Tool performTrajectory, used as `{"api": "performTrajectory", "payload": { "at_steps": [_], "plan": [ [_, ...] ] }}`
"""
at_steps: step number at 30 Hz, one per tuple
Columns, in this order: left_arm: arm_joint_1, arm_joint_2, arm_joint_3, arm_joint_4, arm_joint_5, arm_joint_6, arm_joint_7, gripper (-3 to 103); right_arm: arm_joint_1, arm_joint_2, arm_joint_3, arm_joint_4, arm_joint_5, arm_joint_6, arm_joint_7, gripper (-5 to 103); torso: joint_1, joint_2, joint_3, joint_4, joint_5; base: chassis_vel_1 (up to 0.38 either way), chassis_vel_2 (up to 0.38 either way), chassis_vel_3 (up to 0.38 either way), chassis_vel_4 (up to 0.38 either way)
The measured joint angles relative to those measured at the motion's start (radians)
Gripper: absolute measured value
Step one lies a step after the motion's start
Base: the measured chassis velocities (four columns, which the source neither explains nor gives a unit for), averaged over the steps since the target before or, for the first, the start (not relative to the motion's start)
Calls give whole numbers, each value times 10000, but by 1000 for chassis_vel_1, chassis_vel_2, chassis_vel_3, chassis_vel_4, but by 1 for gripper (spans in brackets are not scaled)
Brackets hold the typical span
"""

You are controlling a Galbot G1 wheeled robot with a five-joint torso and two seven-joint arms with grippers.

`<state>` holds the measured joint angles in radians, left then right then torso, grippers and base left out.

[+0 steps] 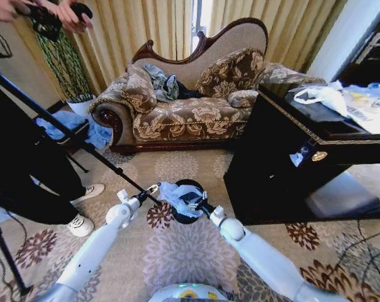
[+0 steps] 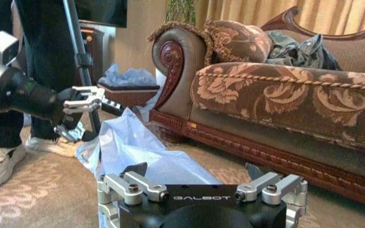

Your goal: Place a garbage bag over the trash bin.

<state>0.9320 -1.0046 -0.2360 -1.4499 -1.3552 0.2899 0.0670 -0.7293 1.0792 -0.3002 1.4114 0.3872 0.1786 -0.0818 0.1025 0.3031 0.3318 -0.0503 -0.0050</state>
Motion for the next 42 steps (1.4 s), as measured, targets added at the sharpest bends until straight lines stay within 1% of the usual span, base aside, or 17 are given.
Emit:
{"api": "performTrajectory", "payload": {
  "at_steps": [5,6,7,10,12,14,15,19,21,24,25,28,30,34,36,38,42],
  "plan": [
    [-37,-31,22,6,8,0,14,99,337,159,-319,-446,12,-42,-306,100,0,0,0,-3,3,0,0,0,0],
    [-37,-19,26,6,9,0,21,99,447,257,-376,-632,-7,-40,-399,103,0,0,0,-3,2,0,0,0,0],
    [-37,-19,26,6,9,0,21,99,447,257,-376,-632,-7,-40,-399,103,0,0,0,-3,2,0,0,0,0],
    [-22,26,18,-19,7,0,40,99,808,471,-546,-1080,-140,-41,-655,90,0,0,0,-1,2,0,0,0,0],
    [-9,35,15,-26,7,-2,46,99,900,521,-608,-1198,-185,-36,-695,90,0,0,0,-1,1,0,0,0,0],
    [12,52,12,-36,6,-11,66,99,1094,642,-727,-1456,-318,9,-806,80,0,0,0,-2,1,0,0,0,0],
    [12,52,12,-36,6,-11,66,99,1094,642,-727,-1456,-318,9,-806,80,0,0,0,-2,1,0,0,0,0],
    [6,53,10,-42,9,-35,91,99,1370,949,-852,-1944,-414,143,-865,58,0,0,0,0,0,0,0,0,0],
    [-11,53,10,-32,10,-41,93,99,1408,981,-891,-1997,-414,157,-869,58,0,0,0,-1,0,0,0,0,0],
    [-88,87,10,43,13,-61,103,99,1603,1098,-1029,-2162,-349,229,-875,41,0,0,0,-2,0,0,0,0,0],
    [-88,87,10,43,13,-61,103,99,1603,1098,-1029,-2162,-349,229,-875,41,0,0,0,-2,0,0,0,0,0],
    [-203,133,19,108,9,-77,104,99,1853,1168,-1121,-2312,-144,311,-875,25,0,-1,0,0,0,0,0,0,0],
    [-263,139,29,136,4,-79,104,99,1947,1174,-1144,-2351,-55,330,-877,25,0,0,0,0,0,0,0,0,0],
    [-549,173,126,289,-4,-86,97,98,2333,1196,-1204,-2563,287,340,-880,4,0,0,0,-2,0,0,0,0,0],
    [-577,176,135,299,-6,-86,95,98,2379,1207,-1207,-2602,319,341,-883,4,0,0,0,-2,0,0,0,0,0],
    [-766,230,212,344,-27,-86,85,98,2655,1313,-1213,-2882,508,341,-909,1,0,0,0,-2,0,0,0,0,0],
    [-910,281,253,364,-44,-86,74,98,2888,1443,-1215,-3185,626,341,-967,0,0,0,0,-2,0,0,0,0,0]
  ]
}}
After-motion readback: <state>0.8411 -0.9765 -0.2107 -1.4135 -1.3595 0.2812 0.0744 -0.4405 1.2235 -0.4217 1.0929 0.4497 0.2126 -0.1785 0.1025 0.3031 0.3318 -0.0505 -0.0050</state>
